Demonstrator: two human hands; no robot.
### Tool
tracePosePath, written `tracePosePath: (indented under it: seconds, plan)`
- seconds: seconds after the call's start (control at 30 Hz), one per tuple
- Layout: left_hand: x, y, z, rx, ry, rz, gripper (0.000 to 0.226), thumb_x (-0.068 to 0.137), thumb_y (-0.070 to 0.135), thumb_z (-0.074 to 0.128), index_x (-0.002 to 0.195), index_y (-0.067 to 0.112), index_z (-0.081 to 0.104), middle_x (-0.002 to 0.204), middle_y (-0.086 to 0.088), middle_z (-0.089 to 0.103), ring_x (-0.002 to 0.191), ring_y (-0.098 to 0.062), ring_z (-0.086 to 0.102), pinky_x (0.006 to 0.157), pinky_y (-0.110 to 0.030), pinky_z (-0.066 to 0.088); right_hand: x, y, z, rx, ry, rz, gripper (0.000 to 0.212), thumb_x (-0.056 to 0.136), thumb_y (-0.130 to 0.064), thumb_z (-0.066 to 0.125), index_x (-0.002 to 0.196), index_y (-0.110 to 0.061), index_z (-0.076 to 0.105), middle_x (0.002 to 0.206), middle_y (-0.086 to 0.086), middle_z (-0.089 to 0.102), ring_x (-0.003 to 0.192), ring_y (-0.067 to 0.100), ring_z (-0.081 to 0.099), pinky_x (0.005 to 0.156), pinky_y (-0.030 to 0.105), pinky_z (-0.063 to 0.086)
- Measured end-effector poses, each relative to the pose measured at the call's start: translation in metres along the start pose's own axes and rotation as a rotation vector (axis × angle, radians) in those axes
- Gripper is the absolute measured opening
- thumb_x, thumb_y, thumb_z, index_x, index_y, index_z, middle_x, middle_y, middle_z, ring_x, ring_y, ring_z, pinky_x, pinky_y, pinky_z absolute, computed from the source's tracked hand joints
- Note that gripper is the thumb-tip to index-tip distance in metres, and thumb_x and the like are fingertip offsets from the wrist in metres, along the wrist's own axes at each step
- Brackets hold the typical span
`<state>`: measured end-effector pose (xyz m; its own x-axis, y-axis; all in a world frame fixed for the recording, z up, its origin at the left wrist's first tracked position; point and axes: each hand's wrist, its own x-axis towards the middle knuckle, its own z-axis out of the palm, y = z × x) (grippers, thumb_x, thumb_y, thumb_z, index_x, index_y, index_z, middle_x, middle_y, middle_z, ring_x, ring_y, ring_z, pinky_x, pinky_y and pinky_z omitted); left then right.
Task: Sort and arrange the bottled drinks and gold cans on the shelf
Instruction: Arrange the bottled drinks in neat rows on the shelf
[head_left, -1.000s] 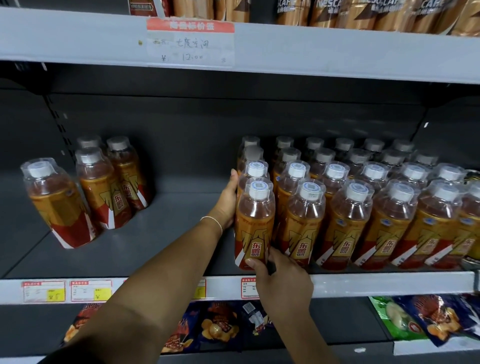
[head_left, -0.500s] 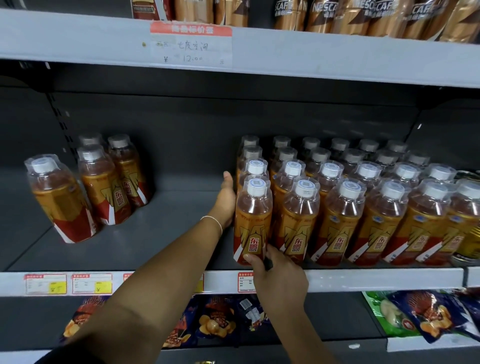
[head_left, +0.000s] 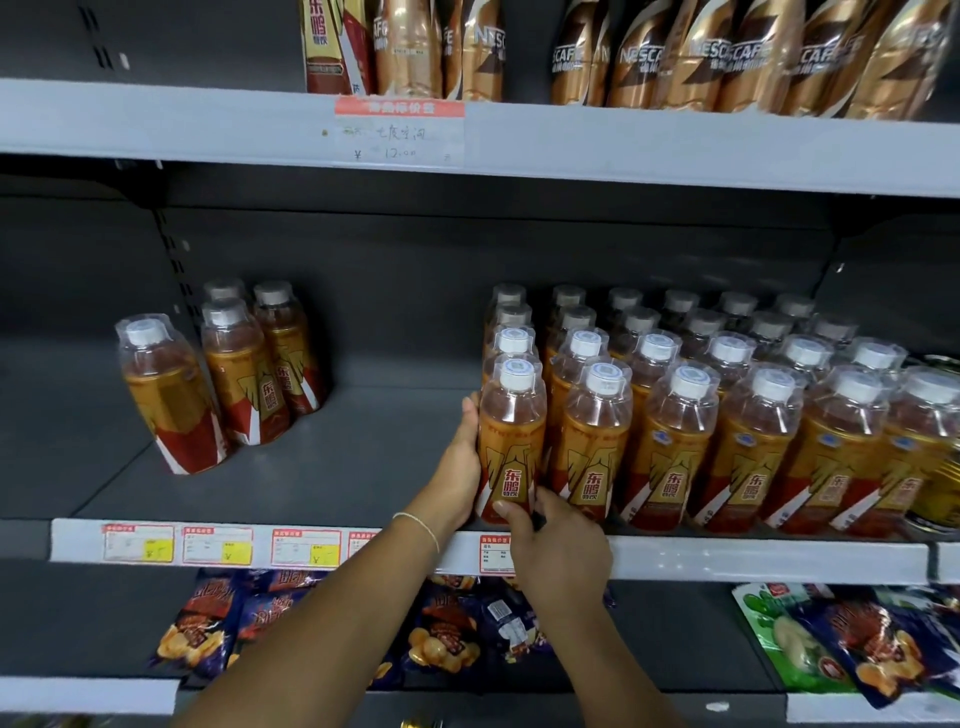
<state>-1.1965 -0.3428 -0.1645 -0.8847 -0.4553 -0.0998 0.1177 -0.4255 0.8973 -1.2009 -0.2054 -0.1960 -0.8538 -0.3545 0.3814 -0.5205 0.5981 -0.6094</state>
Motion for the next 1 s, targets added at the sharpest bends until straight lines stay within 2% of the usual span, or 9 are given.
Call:
tracePosePath:
  seconds: [0.13,0.4,0.57,0.67,0.73,0.83,0.93,1.0]
  plan:
    - [-0.004,0.002,0.008,0.006,0.028,0.004,0.073,0.093,0.069,0.023,0.139,0.020,0.051,0.119,-0.015,0.069,0.110,-0.028,0.066,0.090,-0.041,0.055,0.000,0.000,-0.001,-0.008,-0.002,-0.001,0.038,0.089,-0.061,0.056,0.102,-0.029,0.072,0.090,-0.012,0.073,0.083,0.010,0.067,0.064,0.021,0.041]
    - [-0.012,0.006,0.018,-0.071,0.049,-0.066,0.078,0.093,0.070,0.020,0.127,0.013,0.061,0.113,-0.016,0.070,0.106,-0.028,0.068,0.083,-0.037,0.056,0.000,-0.001,-0.005,-0.003,-0.033,0.013,0.039,0.089,-0.059,0.058,0.103,-0.026,0.072,0.095,-0.009,0.074,0.086,0.011,0.067,0.070,0.023,0.047]
    - [-0.016,0.008,0.021,-0.050,0.114,-0.069,0.077,0.094,0.069,0.020,0.124,0.012,0.063,0.109,-0.017,0.072,0.098,-0.028,0.070,0.077,-0.036,0.059,0.001,-0.003,-0.010,-0.029,-0.054,-0.020,0.039,0.089,-0.059,0.059,0.100,-0.024,0.073,0.091,-0.010,0.074,0.083,0.009,0.067,0.068,0.022,0.048]
    - [-0.018,0.006,0.020,0.077,0.203,-0.029,0.077,0.092,0.072,0.020,0.126,0.017,0.062,0.112,-0.016,0.071,0.104,-0.030,0.068,0.096,-0.046,0.052,0.001,-0.005,-0.015,-0.077,-0.072,-0.025,0.042,0.089,-0.062,0.057,0.094,-0.023,0.072,0.086,-0.010,0.073,0.078,0.008,0.066,0.063,0.022,0.045]
    - [-0.020,0.006,0.016,0.240,0.281,0.033,0.071,0.093,0.072,0.019,0.123,0.022,0.062,0.111,-0.010,0.070,0.106,-0.026,0.066,0.101,-0.047,0.048,0.000,-0.008,-0.018,-0.169,-0.080,-0.034,0.044,0.089,-0.065,0.053,0.087,-0.024,0.070,0.079,-0.010,0.070,0.069,0.007,0.061,0.055,0.020,0.037]
    - [-0.027,0.011,0.007,0.503,0.391,0.181,0.048,0.100,0.055,0.030,0.118,0.022,0.061,0.113,-0.003,0.067,0.109,-0.019,0.061,0.103,-0.044,0.045,-0.002,-0.016,-0.024,-0.244,-0.027,-0.080,0.044,0.090,-0.062,0.054,0.072,-0.023,0.064,0.065,-0.009,0.063,0.055,0.007,0.049,0.045,0.020,0.027]
    - [-0.035,0.021,-0.011,0.629,0.406,0.246,0.035,0.098,0.033,0.052,0.128,0.015,0.058,0.117,0.001,0.064,0.113,-0.017,0.058,0.104,-0.031,0.043,-0.005,-0.031,-0.023,-0.177,0.001,-0.203,0.042,0.094,-0.050,0.055,0.064,-0.021,0.062,0.055,-0.007,0.057,0.049,0.009,0.049,0.044,0.020,0.031]
    - [-0.045,0.032,-0.029,0.718,0.444,0.332,0.029,0.094,0.022,0.060,0.121,0.013,0.063,0.095,0.010,0.064,0.095,-0.008,0.062,0.087,-0.015,0.043,-0.007,-0.045,-0.019,-0.061,0.015,-0.287,0.039,0.094,-0.041,0.058,0.063,-0.019,0.064,0.054,-0.006,0.058,0.048,0.011,0.051,0.045,0.023,0.038]
